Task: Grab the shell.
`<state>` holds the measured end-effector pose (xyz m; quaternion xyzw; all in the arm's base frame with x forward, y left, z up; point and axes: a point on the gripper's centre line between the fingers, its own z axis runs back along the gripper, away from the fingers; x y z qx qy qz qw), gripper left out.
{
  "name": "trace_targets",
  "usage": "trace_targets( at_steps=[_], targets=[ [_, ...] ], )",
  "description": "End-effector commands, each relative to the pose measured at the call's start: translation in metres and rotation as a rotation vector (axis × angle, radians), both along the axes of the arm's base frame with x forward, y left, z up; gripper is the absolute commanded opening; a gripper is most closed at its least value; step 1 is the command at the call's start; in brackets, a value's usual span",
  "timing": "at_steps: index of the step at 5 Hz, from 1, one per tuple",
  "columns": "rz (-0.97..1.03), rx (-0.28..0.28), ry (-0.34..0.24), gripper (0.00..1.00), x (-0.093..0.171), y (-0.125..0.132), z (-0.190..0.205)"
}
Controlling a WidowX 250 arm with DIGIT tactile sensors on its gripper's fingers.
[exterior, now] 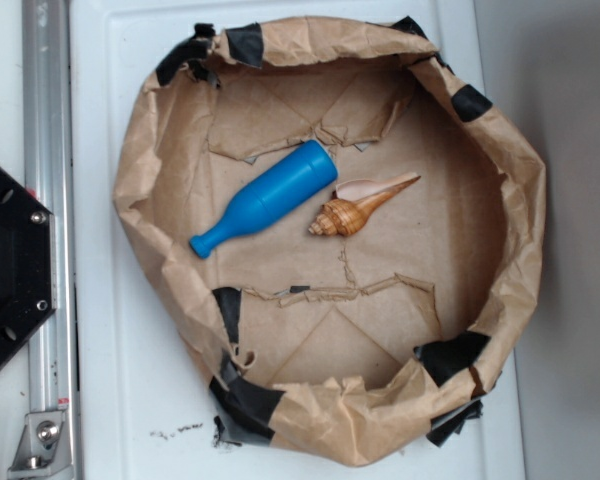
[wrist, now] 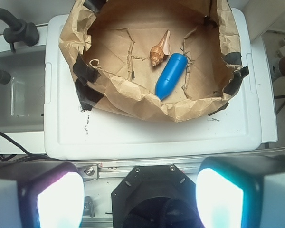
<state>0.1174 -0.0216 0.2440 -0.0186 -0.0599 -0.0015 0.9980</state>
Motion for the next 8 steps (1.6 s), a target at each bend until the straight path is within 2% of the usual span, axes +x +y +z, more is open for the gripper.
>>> trace_targets(
  at_steps=[1, 2, 3, 4, 5, 6, 7, 8],
  targets=[
    [0.0, 0.0, 0.0, 1.0, 0.0, 0.0, 0.0],
    [0.032, 0.073, -0.035, 1.0, 0.034, 0.017, -0.024],
    [0.046, 0.106, -0.04, 1.0, 0.063, 0.038, -0.046],
    [0.054, 0.101, -0.033, 1.0, 0.097, 0.054, -0.076],
    [0.213, 0.074, 0.006, 1.0, 0.128, 0.071, -0.115],
    [0.223, 0.03, 0.038, 1.0, 0.168, 0.061, -0.154],
    [0.118, -0.04, 0.015, 1.0, 0.201, 0.036, -0.193],
    [-0.009, -0.064, 0.064, 1.0, 0.205, 0.017, -0.216]
  ],
)
